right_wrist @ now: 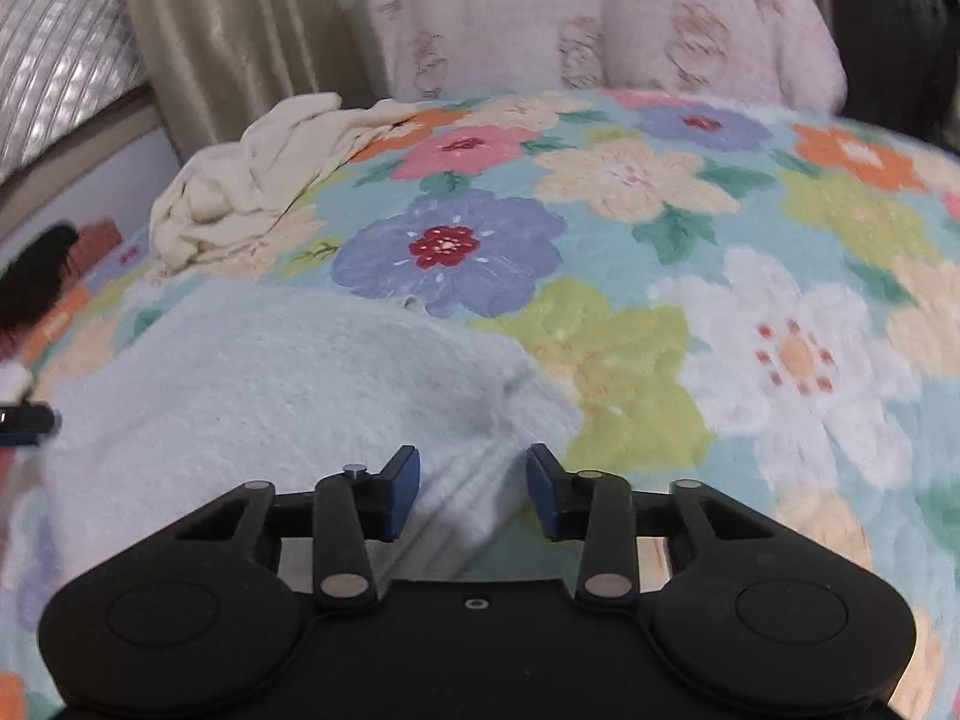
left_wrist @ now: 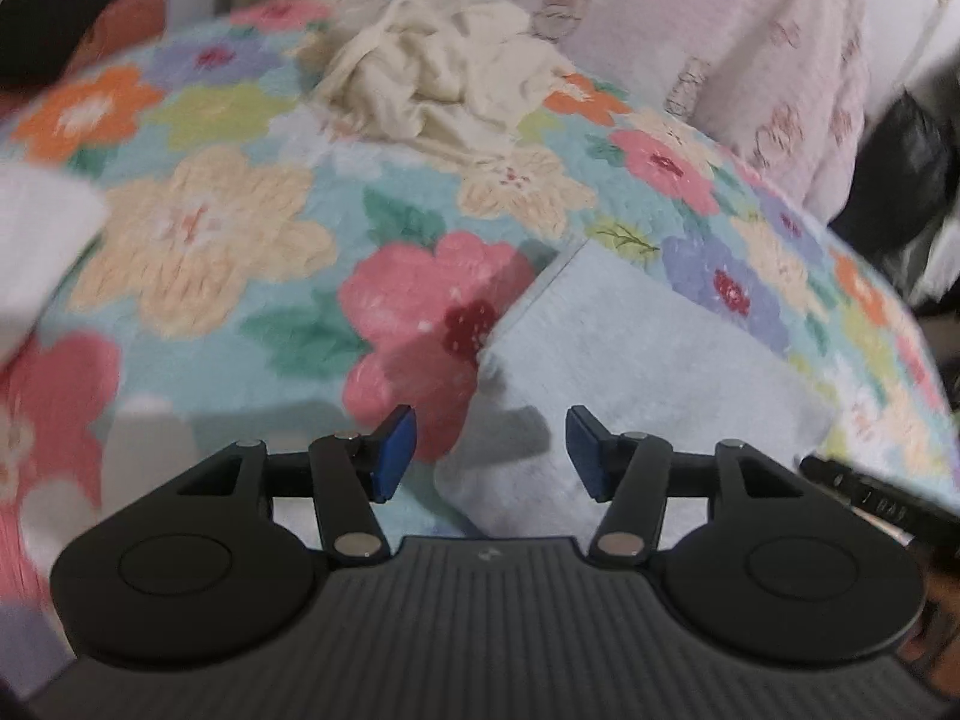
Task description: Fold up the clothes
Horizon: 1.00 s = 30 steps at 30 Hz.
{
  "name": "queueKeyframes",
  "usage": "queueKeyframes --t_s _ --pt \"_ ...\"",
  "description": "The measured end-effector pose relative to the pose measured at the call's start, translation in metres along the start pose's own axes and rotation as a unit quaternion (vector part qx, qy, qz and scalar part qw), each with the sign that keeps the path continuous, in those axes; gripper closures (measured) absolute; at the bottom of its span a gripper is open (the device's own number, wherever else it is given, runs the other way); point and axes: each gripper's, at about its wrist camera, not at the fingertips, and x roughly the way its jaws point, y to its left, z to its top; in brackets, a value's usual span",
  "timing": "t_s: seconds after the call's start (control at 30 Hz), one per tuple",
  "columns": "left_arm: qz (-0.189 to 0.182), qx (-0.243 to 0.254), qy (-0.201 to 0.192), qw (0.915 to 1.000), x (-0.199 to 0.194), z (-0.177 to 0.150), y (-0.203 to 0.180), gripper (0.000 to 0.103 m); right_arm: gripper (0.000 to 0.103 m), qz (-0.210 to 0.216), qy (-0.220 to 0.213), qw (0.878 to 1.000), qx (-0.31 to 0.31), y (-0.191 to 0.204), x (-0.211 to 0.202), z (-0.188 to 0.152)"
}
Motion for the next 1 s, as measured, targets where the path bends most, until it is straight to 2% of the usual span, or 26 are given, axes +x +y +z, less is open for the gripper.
queueKeyframes --t_s 0.03,0.1,0.17,0.23,0.27,0.33,0.37,0.43,0.5,0.57,0.6,0.63,0.67,0.7,0.73,0.77,0.87,0.97,1.0 --pt "-0.01 -0.017 0.009 0.9998 -0.002 -0.002 0.005 0.047 0.04 0.013 0.001 1.0 0.018 -0.006 -0.004 -0.002" --pt "-0.035 -0.049 0.035 0.9976 -0.001 -0.009 0.014 0.047 0.039 0.038 0.002 0.998 0.054 -0.018 -0.012 -0.006" --pt "-0.069 -0.083 0.07 0.9917 0.004 -0.016 0.022 0.046 0.033 0.082 0.013 0.991 0.101 -0.03 -0.014 -0.01" --pt "-0.104 -0.126 0.102 0.9813 0.014 -0.025 0.03 0.045 0.031 0.13 0.021 0.978 0.161 -0.042 -0.013 -0.016" --pt "-0.116 -0.143 0.111 0.9766 0.019 -0.029 0.033 0.045 0.025 0.156 0.026 0.969 0.191 -0.047 -0.01 -0.019" --pt "-0.118 -0.161 0.117 0.9727 0.029 -0.036 0.034 0.044 0.015 0.193 0.033 0.951 0.24 -0.051 -0.003 -0.024" --pt "-0.12 -0.166 0.115 0.9719 0.034 -0.04 0.034 0.044 0.015 0.203 0.035 0.945 0.255 -0.051 0.0 -0.026" --pt "-0.125 -0.164 0.091 0.9743 0.04 -0.043 0.031 0.035 0.014 0.199 0.033 0.945 0.256 -0.046 0.006 -0.025" --pt "-0.127 -0.165 0.071 0.9755 0.049 -0.04 0.027 0.035 0.014 0.193 0.032 0.95 0.243 -0.039 0.013 -0.02" --pt "-0.13 -0.138 0.065 0.9796 0.057 -0.035 0.02 0.048 0.014 0.187 0.027 0.955 0.228 -0.032 0.022 -0.013" --pt "-0.123 -0.114 0.058 0.9842 0.055 -0.034 0.014 0.059 0.014 0.182 0.022 0.959 0.218 -0.029 0.028 -0.008" --pt "-0.115 -0.09 0.05 0.988 0.054 -0.033 0.008 0.062 0.014 0.176 0.017 0.962 0.207 -0.025 0.033 -0.003" --pt "-0.107 -0.066 0.043 0.9912 0.053 -0.032 0.002 0.063 0.024 0.168 0.013 0.967 0.194 -0.022 0.036 0.002" --pt "-0.099 -0.044 0.035 0.9935 0.05 -0.032 -0.004 0.066 0.038 0.154 0.01 0.972 0.177 -0.017 0.039 0.007" --pt "-0.094 -0.025 0.026 0.995 0.046 -0.032 -0.01 0.068 0.073 0.143 0.008 0.977 0.158 -0.012 0.041 0.012" --pt "-0.088 -0.006 0.015 0.996 0.04 -0.032 -0.016 0.069 0.084 0.138 0.006 0.981 0.137 -0.007 0.041 0.015" --pt "-0.065 0.042 -0.012 0.9969 0.025 -0.032 -0.034 0.07 0.09 0.121 -0.041 0.989 0.069 0.012 0.02 0.016" --pt "-0.052 0.055 -0.021 0.9969 0.021 -0.033 -0.04 0.067 0.091 0.086 -0.076 0.993 -0.004 0.032 -0.002 0.012" --pt "-0.05 0.054 -0.018 0.9971 0.023 -0.032 -0.039 0.066 0.091 0.079 -0.079 0.994 -0.011 0.033 -0.005 0.011"
